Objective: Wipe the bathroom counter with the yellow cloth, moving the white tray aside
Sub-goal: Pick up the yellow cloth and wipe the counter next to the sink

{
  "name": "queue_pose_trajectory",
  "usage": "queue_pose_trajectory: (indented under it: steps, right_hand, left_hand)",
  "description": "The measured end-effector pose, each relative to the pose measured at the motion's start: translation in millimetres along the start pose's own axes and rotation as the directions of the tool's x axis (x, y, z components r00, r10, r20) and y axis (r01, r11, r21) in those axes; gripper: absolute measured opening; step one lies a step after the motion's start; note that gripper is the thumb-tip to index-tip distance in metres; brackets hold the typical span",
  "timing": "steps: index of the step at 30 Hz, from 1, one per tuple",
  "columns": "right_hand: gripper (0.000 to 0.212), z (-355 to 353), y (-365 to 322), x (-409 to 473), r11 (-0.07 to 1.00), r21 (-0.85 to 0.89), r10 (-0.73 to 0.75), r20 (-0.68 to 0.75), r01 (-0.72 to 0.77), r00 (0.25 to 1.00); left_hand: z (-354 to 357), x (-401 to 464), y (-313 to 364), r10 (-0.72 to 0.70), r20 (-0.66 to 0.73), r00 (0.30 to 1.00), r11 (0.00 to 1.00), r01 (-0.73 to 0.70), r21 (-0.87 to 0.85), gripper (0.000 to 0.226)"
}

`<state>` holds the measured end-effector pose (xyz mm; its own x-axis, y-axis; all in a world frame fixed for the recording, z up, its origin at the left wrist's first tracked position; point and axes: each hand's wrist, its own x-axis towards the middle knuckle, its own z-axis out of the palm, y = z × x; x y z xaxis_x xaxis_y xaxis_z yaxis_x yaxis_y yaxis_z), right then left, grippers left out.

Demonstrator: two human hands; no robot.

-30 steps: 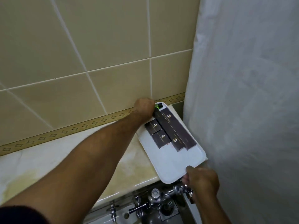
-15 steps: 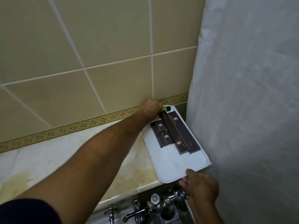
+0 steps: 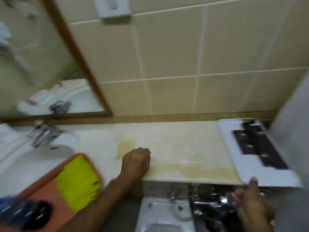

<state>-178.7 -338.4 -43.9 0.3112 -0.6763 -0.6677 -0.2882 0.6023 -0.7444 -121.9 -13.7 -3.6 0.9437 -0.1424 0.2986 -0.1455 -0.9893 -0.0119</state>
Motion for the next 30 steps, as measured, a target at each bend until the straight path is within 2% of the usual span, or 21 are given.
queue_pose_trajectory:
  steps: [2, 5, 7, 10, 12, 14, 18, 20, 22, 24, 26, 27, 28, 30]
  right_hand:
    - [0.054, 34.6, 48.2, -61.1, 0.971, -0.239, 0.028, 0.161, 0.012, 0.987]
    - [0.052, 84.2, 108.7, -143.7, 0.821, -0.482, -0.110, 0.392, 0.306, 0.913]
    - [0.047, 112.4, 142.9, -197.1, 0.713, -0.487, -0.178, 0.569, 0.504, 0.803]
    - [0.030, 136.4, 177.7, -251.2, 0.594, -0.407, -0.215, 0.751, 0.694, 0.625]
    - [0.027, 145.7, 193.5, -272.8, 0.547, -0.351, -0.212, 0.820, 0.760, 0.531]
    - [0.027, 149.9, 205.3, -281.5, 0.528, -0.316, -0.204, 0.854, 0.788, 0.479]
    - [0.026, 142.0, 211.7, -272.6, 0.469, -0.307, -0.203, 0.875, 0.828, 0.439]
    - [0.027, 135.5, 210.8, -268.9, 0.429, -0.305, -0.211, 0.882, 0.850, 0.422]
    - [0.026, 129.8, 209.2, -265.2, 0.428, -0.298, -0.217, 0.883, 0.853, 0.417]
    - [0.021, 128.1, 207.8, -266.3, 0.456, -0.300, -0.208, 0.880, 0.838, 0.427]
    - [0.012, 129.4, 205.2, -269.7, 0.494, -0.270, -0.187, 0.895, 0.826, 0.405]
    - [0.019, 131.1, 202.9, -271.8, 0.482, -0.236, -0.172, 0.919, 0.844, 0.355]
    - [0.039, 134.1, 200.2, -273.6, 0.453, -0.199, -0.133, 0.949, 0.869, 0.286]
    - [0.080, 140.5, 191.0, -278.5, 0.482, -0.134, 0.025, 0.990, 0.866, 0.139]
  left_hand:
    - [-22.5, -34.2, -62.9, -0.199, 0.045, 0.979, 0.978, 0.196, 0.071, 0.011]
    - [-38.5, -62.9, -131.5, -0.409, 0.095, 0.907, 0.912, 0.402, 0.085, 0.005]
    - [-43.6, -75.2, -175.7, -0.534, 0.115, 0.838, 0.845, 0.523, 0.114, 0.015]
    - [-34.5, -84.2, -222.4, -0.651, 0.205, 0.731, 0.757, 0.647, 0.094, 0.028]
    - [-23.1, -86.9, -240.2, -0.650, 0.324, 0.687, 0.736, 0.675, 0.045, 0.035]
    - [-9.6, -87.3, -249.0, -0.662, 0.338, 0.669, 0.711, 0.703, 0.000, 0.037]
    - [3.5, -83.3, -251.8, -0.695, 0.342, 0.632, 0.670, 0.742, -0.012, 0.050]
    - [-0.8, -76.8, -258.4, -0.692, 0.404, 0.599, 0.651, 0.759, -0.011, 0.058]
    - [-13.6, -70.5, -263.0, -0.653, 0.476, 0.589, 0.665, 0.747, -0.014, 0.053]
    - [-34.7, -65.6, -263.0, -0.597, 0.502, 0.626, 0.732, 0.681, 0.021, 0.038]
    - [-63.8, -63.1, -257.9, -0.484, 0.492, 0.723, 0.832, 0.555, 0.003, 0.017]
    - [-79.3, -63.7, -253.6, -0.411, 0.492, 0.767, 0.862, 0.503, -0.064, 0.013]
    - [-95.5, -65.1, -248.8, -0.336, 0.498, 0.800, 0.873, 0.462, -0.153, 0.015]
    - [-129.7, -65.9, -236.8, -0.199, 0.530, 0.825, 0.858, 0.408, -0.312, 0.018]
